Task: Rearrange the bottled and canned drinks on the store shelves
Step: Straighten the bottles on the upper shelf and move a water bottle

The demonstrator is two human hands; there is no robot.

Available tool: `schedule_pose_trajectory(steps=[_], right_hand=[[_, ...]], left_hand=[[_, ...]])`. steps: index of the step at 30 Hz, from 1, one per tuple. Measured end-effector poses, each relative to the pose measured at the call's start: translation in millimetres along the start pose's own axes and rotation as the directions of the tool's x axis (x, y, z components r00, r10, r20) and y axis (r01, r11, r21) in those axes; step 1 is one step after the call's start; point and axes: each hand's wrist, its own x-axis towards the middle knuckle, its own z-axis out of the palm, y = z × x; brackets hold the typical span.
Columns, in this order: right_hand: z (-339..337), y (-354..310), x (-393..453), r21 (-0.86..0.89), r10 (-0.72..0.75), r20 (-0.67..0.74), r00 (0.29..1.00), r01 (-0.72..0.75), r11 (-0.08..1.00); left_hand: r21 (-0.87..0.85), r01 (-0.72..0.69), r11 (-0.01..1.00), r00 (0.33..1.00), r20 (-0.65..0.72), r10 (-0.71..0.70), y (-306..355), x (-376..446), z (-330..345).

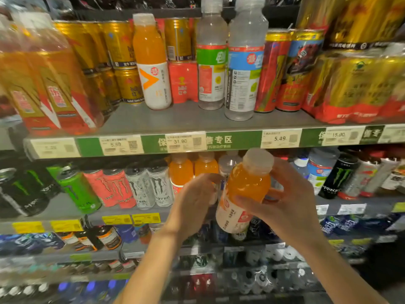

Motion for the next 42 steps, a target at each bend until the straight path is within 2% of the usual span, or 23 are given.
schedule_pose_trajectory(steps=[1,2,3,5,7,11,12,15,19,22,28,33,39,42], right_hand=[[-3,6,-2,-0.015,0.014,0.012,1.0,-0.014,1.0],[-6,13,-4,-0.026,0.034,0.019,0.999,-0.034,0.999],[-12,20,-5,-0.028,0.054,0.024,0.998,-0.053,0.998],[-20,30,-5,-0.028,0.069,0.029,0.997,-0.069,0.997],[-26,38,-4,-0.024,0.081,0.03,0.996,-0.08,0.996],[-37,55,-3,-0.006,0.108,0.042,0.993,-0.108,0.994],[-40,58,-3,-0.009,0.107,0.049,0.993,-0.107,0.994],[-48,66,-5,-0.031,0.092,0.062,0.994,-0.09,0.995],[-54,77,-6,-0.04,0.099,0.055,0.994,-0.097,0.995],[-55,81,-4,-0.027,0.107,0.041,0.993,-0.106,0.994],[-57,77,2,0.047,0.109,0.015,0.994,-0.11,0.993],[-59,75,5,0.03,0.106,0.016,0.994,-0.107,0.994],[-54,77,5,-0.034,0.07,0.025,0.997,-0.069,0.997],[-49,75,7,-0.079,0.054,0.027,0.998,-0.052,0.996]], left_hand=[[0.026,-0.005,1.0,1.0,-0.025,0.006,-5,5,1],[0.122,-0.011,0.992,0.998,-0.059,0.019,-9,11,2],[0.269,-0.028,0.963,0.995,-0.087,0.053,-12,18,7],[0.456,-0.017,0.89,0.989,-0.124,0.082,-10,31,18],[0.526,0.018,0.85,0.986,-0.15,0.072,-7,45,30],[0.691,0.136,0.71,0.99,-0.08,-0.112,-3,72,47],[0.695,0.163,0.7,0.985,-0.077,-0.153,-2,78,49],[0.607,0.259,0.751,0.963,-0.104,-0.247,4,87,52],[0.499,0.312,0.808,0.948,-0.111,-0.298,14,83,49],[0.524,0.28,0.804,0.959,-0.109,-0.263,18,75,45],[0.642,0.161,0.749,0.979,-0.009,-0.203,19,62,40],[0.667,0.105,0.737,0.992,-0.019,-0.124,24,43,39],[0.413,0.113,0.904,0.988,-0.14,-0.06,35,30,20],[0.325,0.086,0.942,0.989,-0.141,-0.041,43,22,5]])
